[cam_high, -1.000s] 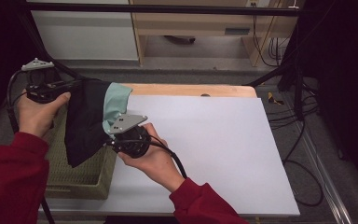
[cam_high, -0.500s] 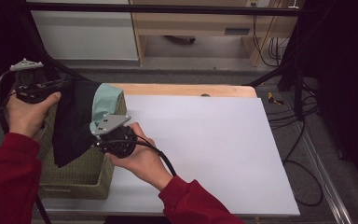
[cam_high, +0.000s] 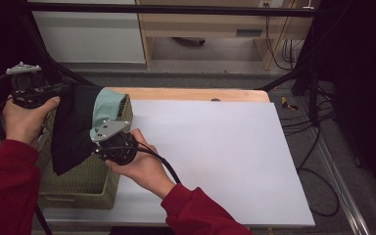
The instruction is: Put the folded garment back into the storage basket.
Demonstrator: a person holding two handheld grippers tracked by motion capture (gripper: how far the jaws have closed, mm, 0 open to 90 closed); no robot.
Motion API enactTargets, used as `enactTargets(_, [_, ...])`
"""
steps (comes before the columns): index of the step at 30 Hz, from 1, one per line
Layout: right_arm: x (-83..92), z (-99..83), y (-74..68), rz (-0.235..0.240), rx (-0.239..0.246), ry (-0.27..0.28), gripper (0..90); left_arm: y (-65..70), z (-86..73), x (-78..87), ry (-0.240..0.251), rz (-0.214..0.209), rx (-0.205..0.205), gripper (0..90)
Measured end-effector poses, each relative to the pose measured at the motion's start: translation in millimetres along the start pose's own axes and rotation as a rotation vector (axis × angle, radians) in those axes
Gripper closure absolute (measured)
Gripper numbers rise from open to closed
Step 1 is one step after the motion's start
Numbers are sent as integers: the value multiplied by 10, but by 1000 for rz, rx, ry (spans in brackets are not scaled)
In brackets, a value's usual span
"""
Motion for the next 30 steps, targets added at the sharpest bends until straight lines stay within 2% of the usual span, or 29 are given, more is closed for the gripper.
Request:
enactTargets(14, [-153,38,-16,9,7,-6,808,-128,-14,0,-8,31,11,791])
enactTargets(30, [-359,29,-35,26,8,-35,808,-243,-69,-117,-36,64,12,790])
Point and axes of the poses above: each handheld gripper's, and its own axes: x roughly backward along the jaws, z roughly out of its top, y roughly to its right, the point moved 2 cm from there along -x, roughly forward along the jaws, and after that the axes turned 14 degrees about x, right-handed, at the moved point
